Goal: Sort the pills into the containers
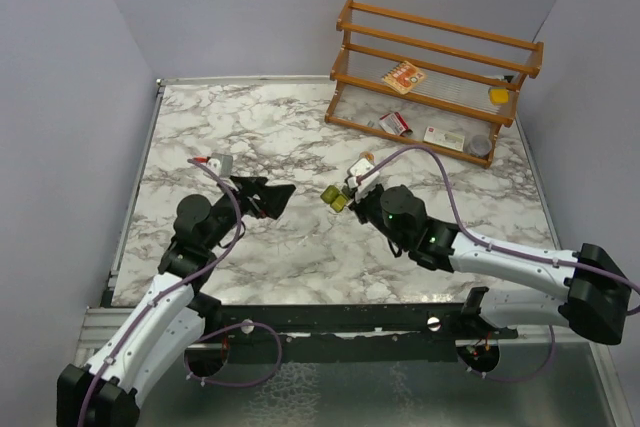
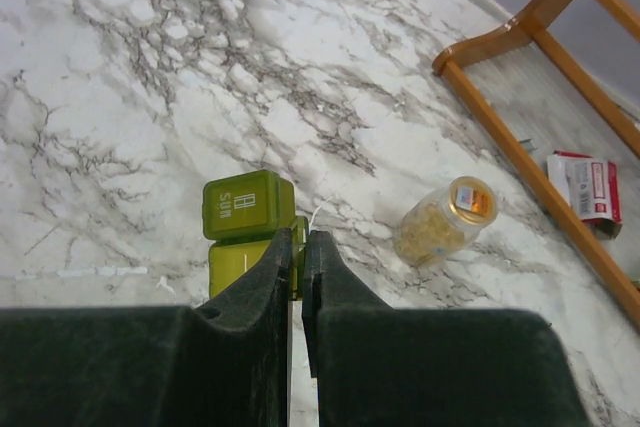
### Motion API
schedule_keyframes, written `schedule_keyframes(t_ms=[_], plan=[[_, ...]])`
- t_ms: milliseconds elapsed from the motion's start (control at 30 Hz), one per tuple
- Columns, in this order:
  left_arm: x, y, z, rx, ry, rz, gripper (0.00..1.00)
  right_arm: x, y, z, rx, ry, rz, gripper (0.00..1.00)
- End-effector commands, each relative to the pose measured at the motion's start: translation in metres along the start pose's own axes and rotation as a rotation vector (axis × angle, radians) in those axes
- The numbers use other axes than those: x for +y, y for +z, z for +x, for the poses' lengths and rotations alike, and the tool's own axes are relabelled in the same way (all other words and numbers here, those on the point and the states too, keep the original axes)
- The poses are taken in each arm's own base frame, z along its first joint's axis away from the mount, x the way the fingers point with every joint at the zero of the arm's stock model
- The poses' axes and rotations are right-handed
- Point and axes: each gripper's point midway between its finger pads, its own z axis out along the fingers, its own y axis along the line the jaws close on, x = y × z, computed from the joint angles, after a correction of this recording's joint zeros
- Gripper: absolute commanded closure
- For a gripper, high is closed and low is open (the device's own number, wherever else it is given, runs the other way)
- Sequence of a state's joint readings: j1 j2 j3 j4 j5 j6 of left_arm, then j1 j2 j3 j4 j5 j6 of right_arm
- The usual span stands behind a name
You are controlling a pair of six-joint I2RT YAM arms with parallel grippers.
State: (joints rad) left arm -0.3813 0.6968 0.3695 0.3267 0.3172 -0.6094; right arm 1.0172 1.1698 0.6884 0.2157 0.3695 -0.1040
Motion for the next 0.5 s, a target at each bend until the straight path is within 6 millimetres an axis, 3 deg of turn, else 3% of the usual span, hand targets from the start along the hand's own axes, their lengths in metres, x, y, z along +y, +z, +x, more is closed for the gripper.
schedule_keyframes(t_ms=[0, 67, 133, 233, 333, 467], plan=[[0.019, -0.016, -0.029, -0.105, 0.093, -0.156, 0.01, 0.02, 0.006, 0.03, 0.051, 0.014, -0.076, 0.99], [0.019, -0.014, -0.026, -0.094, 0.093, -0.15, 0.02, 0.024, 0.009, 0.039, 0.066, 0.01, -0.087, 0.99], [0.022, -0.008, -0.012, -0.047, 0.081, -0.132, 0.08, 0.028, 0.012, 0.042, 0.064, 0.008, -0.102, 0.99], [0.025, 0.001, 0.011, 0.021, 0.07, -0.083, 0.37, 0.033, 0.015, 0.043, 0.057, 0.003, -0.125, 0.99], [0.038, 0.006, 0.029, 0.057, 0.085, -0.096, 0.6, 0.037, 0.021, 0.047, 0.065, -0.004, -0.147, 0.99], [0.036, 0.008, 0.035, 0.018, 0.11, -0.038, 0.74, 0.041, 0.031, 0.058, 0.086, 0.001, -0.174, 0.99]])
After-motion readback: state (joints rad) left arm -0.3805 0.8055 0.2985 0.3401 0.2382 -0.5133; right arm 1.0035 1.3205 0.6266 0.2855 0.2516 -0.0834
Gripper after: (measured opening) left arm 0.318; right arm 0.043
